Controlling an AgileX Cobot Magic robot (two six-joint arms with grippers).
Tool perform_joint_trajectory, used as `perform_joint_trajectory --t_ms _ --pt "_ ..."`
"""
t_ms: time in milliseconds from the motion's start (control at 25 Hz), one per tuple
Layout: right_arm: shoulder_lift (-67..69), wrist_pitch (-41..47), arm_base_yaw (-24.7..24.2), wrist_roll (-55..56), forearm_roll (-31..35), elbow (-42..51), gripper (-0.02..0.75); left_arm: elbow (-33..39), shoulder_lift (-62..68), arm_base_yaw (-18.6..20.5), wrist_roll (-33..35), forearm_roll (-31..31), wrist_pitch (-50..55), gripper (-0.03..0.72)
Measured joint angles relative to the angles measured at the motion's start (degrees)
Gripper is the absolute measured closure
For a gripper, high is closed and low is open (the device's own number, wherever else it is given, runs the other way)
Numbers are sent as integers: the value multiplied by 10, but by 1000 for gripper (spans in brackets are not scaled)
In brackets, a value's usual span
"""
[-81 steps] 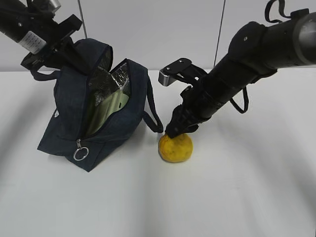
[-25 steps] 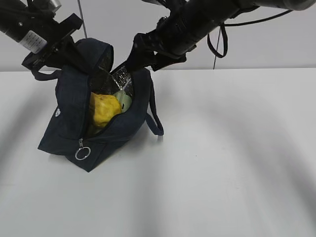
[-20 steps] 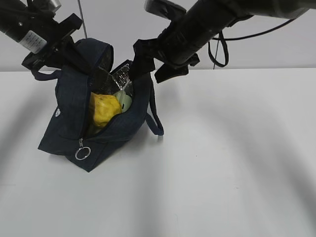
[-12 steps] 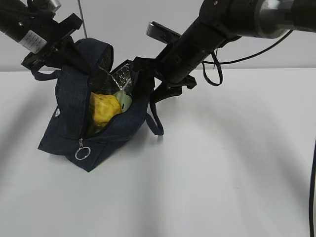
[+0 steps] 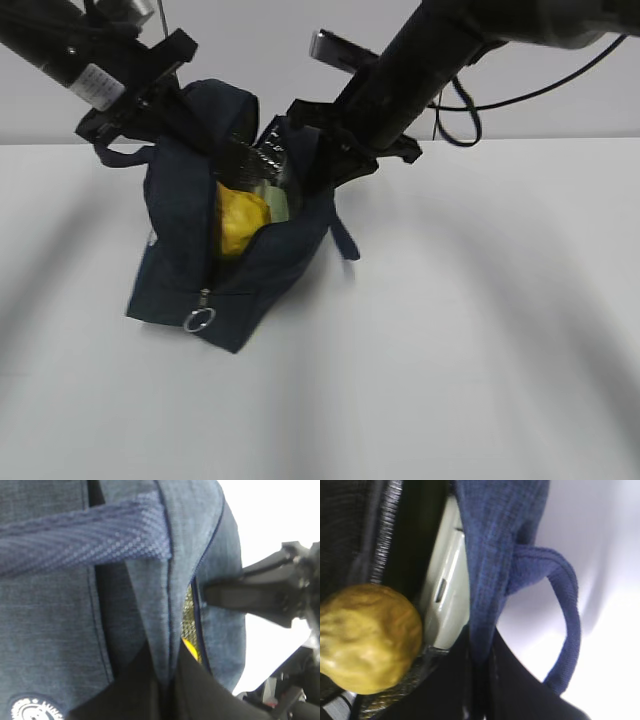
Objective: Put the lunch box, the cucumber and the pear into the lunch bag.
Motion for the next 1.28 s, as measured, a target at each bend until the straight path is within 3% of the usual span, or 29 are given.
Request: perform_joint_trajectory --t_ms 160,400,840,920,1000,1160,1280 --pt "-37 73 -15 6 -49 -20 743 0 0 -68 0 -3 -4 688" --pt "-87 99 -16 25 -127 -23 743 0 0 -153 -1 1 -39 688" --pt "-69 97 -16 27 -164 -24 741 0 0 -164 -29 59 -77 688" --pt "-68 95 -16 27 -164 -24 710 0 0 -164 -40 79 -77 681" --pt "-68 94 -16 27 -161 -24 612 0 0 -164 -52 101 -77 636" --pt "-68 91 -16 29 -145 -27 379 0 0 -163 -55 128 -75 395" --pt "-68 91 -16 40 -141 -27 335 0 -3 -163 -58 127 -71 276"
